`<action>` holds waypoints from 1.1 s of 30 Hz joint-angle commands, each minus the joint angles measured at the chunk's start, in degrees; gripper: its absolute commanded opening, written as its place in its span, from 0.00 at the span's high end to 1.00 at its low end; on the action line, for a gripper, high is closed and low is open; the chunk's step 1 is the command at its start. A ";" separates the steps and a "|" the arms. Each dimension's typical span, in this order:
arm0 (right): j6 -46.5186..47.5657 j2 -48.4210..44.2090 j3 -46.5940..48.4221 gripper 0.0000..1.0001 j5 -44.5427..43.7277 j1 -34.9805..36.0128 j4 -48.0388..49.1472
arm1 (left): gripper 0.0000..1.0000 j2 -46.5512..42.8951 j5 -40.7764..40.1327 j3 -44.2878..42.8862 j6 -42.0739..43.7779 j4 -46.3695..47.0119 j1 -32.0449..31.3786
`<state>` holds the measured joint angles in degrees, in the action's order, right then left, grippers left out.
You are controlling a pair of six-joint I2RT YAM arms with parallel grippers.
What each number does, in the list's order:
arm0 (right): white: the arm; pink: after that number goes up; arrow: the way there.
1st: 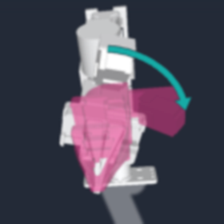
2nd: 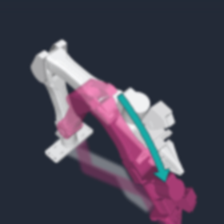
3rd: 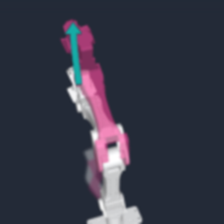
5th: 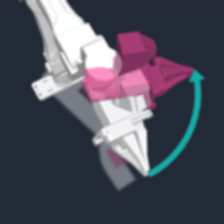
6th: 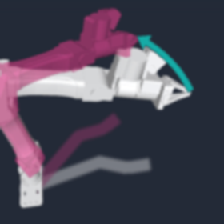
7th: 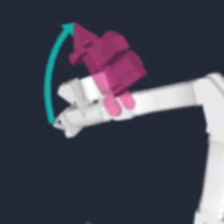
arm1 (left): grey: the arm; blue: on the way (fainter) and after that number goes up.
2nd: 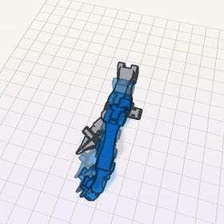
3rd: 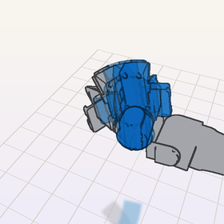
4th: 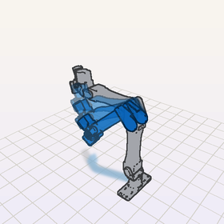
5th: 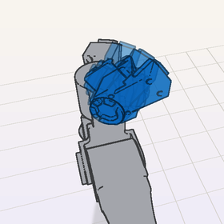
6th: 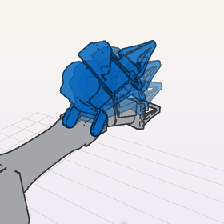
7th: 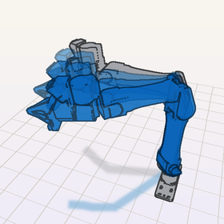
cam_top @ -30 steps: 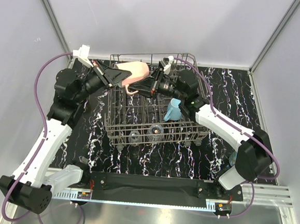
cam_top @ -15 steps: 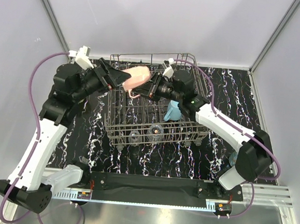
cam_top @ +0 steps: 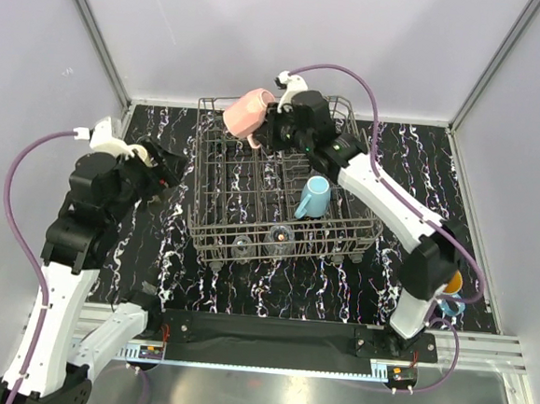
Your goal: Load the cups into the dish rack
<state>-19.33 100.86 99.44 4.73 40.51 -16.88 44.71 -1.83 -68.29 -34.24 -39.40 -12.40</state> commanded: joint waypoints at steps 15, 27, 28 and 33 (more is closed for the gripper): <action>32.69 30.70 42.85 1.00 -17.56 0.01 -15.19 | 0.11 -9.64 -0.46 3.34 2.33 -4.20 0.10; 35.51 36.60 44.44 1.00 -21.26 -0.61 -15.55 | 0.13 -10.61 1.03 5.36 2.95 -4.20 0.10; 35.50 36.43 44.09 1.00 -21.17 -0.78 -15.29 | 0.13 -10.52 1.12 5.45 2.95 -4.20 0.10; 35.42 36.69 42.51 1.00 -20.99 -1.57 -14.58 | 0.12 -10.52 1.56 6.41 3.12 -4.20 0.10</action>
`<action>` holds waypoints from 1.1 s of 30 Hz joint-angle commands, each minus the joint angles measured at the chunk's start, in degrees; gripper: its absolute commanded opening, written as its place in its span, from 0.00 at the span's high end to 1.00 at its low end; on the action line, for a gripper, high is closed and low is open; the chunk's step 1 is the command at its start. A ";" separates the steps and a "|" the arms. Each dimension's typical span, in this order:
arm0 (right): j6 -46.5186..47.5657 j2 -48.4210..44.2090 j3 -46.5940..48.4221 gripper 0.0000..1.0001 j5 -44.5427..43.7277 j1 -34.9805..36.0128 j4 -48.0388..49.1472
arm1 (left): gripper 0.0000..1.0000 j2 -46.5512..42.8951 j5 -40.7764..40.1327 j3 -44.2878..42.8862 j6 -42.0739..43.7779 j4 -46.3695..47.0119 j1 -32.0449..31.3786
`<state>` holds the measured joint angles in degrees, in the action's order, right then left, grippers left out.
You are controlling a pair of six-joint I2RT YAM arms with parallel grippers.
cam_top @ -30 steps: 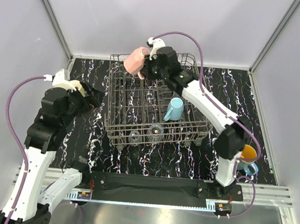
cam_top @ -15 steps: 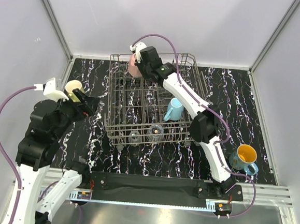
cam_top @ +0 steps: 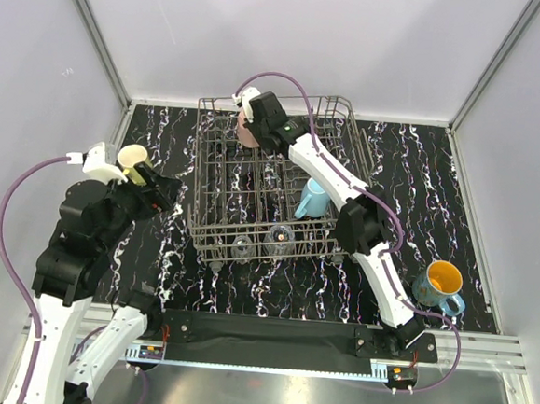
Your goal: Load the cups into the dish rack
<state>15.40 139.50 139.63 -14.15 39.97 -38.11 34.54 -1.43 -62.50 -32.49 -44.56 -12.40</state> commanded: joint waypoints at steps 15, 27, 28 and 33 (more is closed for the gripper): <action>0.16 -0.99 -0.94 1.00 0.00 -2.00 6.82 | 0.13 -0.62 -2.17 0.28 3.48 -0.35 0.10; 0.07 0.95 -2.17 0.95 -0.35 -2.08 7.61 | 0.14 -1.85 -4.81 -0.96 4.37 -1.41 0.10; 0.16 1.12 -2.17 0.95 -0.35 -2.08 7.78 | 0.14 -1.85 -4.81 -0.87 4.28 -1.50 0.10; -0.02 1.12 -2.17 0.80 -0.52 -2.17 7.79 | 0.14 -2.03 -4.72 -0.61 3.75 -1.68 0.10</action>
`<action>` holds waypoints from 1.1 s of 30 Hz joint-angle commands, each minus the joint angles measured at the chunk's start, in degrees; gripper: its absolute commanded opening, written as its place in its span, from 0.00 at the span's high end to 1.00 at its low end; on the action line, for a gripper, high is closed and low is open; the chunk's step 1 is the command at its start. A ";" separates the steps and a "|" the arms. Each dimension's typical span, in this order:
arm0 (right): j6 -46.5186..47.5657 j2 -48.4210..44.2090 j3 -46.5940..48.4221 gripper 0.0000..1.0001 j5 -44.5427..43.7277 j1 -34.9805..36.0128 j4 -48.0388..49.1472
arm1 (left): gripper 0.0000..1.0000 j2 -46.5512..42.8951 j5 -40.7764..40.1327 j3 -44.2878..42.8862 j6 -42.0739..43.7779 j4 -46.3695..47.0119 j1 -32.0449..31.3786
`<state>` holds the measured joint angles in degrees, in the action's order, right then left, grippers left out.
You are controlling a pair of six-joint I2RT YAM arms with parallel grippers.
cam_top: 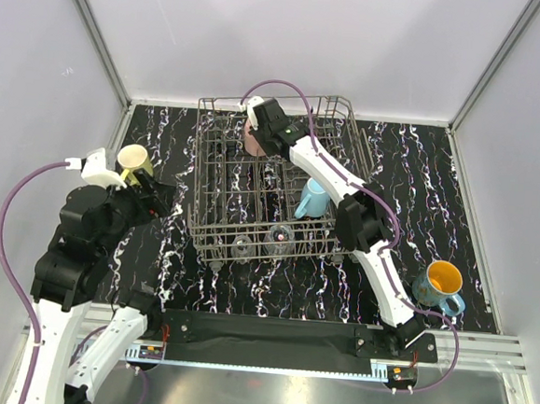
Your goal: Load the cups into the dish rack
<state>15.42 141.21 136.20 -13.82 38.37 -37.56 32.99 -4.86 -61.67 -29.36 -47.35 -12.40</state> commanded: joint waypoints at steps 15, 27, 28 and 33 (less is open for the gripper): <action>-1.44 -6.03 0.29 0.21 0.11 -0.58 5.92 | 0.14 -2.32 -2.78 -2.31 -1.22 -3.27 0.10; -8.91 -22.28 -7.70 0.07 1.61 -0.58 1.97 | 0.14 0.75 -6.82 -3.81 -2.36 -5.20 0.10; -10.66 -24.81 -9.53 0.06 1.87 -0.58 1.62 | 0.14 1.02 -7.00 -3.98 -2.45 -5.21 0.10; -16.63 -33.52 -18.57 0.00 5.90 -0.49 -0.41 | 0.14 4.44 -8.14 -5.12 -2.80 -5.38 0.10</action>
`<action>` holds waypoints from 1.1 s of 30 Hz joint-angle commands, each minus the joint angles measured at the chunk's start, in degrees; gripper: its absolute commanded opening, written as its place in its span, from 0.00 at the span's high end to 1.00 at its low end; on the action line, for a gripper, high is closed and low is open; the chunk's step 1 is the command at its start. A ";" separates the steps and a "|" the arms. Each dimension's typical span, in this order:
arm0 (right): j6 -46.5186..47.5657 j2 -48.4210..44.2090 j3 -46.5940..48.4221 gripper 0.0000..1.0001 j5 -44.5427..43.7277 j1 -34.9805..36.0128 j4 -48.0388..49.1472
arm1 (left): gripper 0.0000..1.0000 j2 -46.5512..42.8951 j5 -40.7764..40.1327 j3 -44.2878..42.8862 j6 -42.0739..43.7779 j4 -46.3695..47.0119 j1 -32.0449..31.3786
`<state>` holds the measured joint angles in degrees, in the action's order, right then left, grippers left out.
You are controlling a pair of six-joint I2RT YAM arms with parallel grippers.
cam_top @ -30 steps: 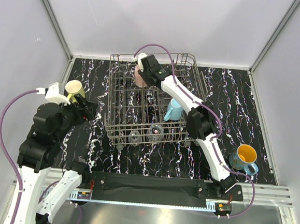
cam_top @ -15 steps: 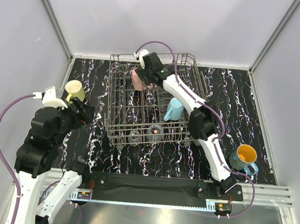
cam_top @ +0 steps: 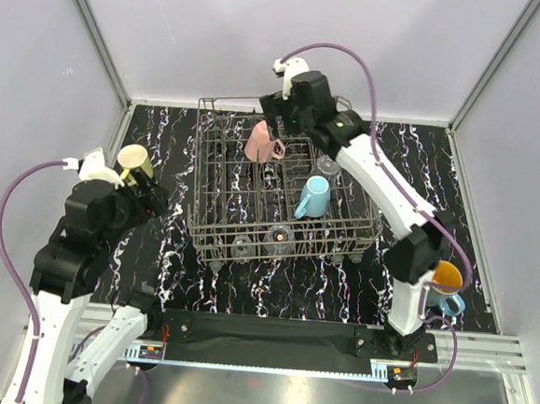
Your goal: Load the cups into the dish rack
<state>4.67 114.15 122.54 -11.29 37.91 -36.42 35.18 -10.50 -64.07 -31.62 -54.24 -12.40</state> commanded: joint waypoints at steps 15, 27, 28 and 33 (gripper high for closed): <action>-19.16 -38.37 -36.82 0.00 15.59 -0.12 3.11 | 0.14 21.15 -4.62 -13.52 -1.00 0.55 2.99; -24.35 -52.27 -48.17 0.00 23.24 -0.12 -1.37 | 0.17 43.72 9.54 -21.26 6.30 4.04 17.75; -24.70 -53.40 -48.79 0.00 23.85 -0.03 -1.37 | 0.17 45.23 9.01 -21.44 6.48 4.75 18.29; -25.67 -56.23 -52.57 0.00 27.46 -0.03 -1.63 | 0.20 53.14 6.47 -23.72 8.94 8.27 21.89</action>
<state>-19.42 59.77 70.96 12.21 37.87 -37.93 86.80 -4.16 -84.01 -25.61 -50.39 7.64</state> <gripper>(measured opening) 0.994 0.803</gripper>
